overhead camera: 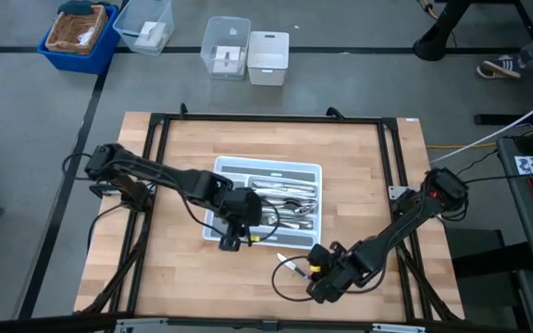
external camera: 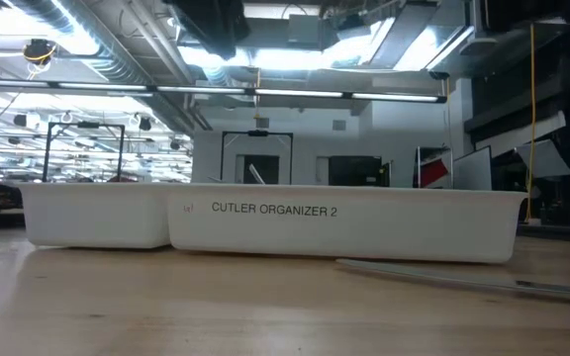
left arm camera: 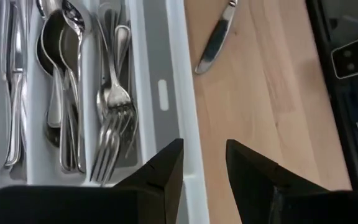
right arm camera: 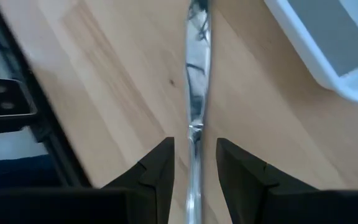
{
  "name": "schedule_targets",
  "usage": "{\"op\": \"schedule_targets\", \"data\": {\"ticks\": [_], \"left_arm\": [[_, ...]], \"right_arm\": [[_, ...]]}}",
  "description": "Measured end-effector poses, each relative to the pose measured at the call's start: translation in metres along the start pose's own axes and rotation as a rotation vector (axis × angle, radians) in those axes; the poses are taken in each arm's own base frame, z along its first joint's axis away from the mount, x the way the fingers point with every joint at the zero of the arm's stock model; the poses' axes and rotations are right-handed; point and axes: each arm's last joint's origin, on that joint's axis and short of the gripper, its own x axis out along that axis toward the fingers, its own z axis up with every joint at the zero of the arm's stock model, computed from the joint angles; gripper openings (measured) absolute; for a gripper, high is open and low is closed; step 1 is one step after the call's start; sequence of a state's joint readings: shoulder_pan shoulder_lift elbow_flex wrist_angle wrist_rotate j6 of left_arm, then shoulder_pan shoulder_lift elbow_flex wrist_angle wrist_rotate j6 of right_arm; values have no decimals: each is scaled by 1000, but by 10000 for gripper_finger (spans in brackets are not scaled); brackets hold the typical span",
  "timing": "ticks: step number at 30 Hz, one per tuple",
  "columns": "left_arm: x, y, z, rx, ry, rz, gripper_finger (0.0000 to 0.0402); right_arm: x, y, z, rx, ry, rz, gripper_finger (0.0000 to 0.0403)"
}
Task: Sort silverware
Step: Put the knife into the organizer tray
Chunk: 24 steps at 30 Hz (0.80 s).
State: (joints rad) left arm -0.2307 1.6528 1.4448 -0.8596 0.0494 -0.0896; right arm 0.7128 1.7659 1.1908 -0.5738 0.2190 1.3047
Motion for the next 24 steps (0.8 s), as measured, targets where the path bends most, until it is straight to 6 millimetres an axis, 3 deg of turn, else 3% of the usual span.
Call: {"op": "schedule_targets", "data": {"ticks": [12, 24], "left_arm": [[-24, -6, -7, 4, -8, -6, 111], [-33, -9, -13, 7, 13, -7, 111]], "right_arm": [[48, -4, -16, -18, 152, -74, 120], [60, -5, -19, -24, 124, -99, 120]]}}
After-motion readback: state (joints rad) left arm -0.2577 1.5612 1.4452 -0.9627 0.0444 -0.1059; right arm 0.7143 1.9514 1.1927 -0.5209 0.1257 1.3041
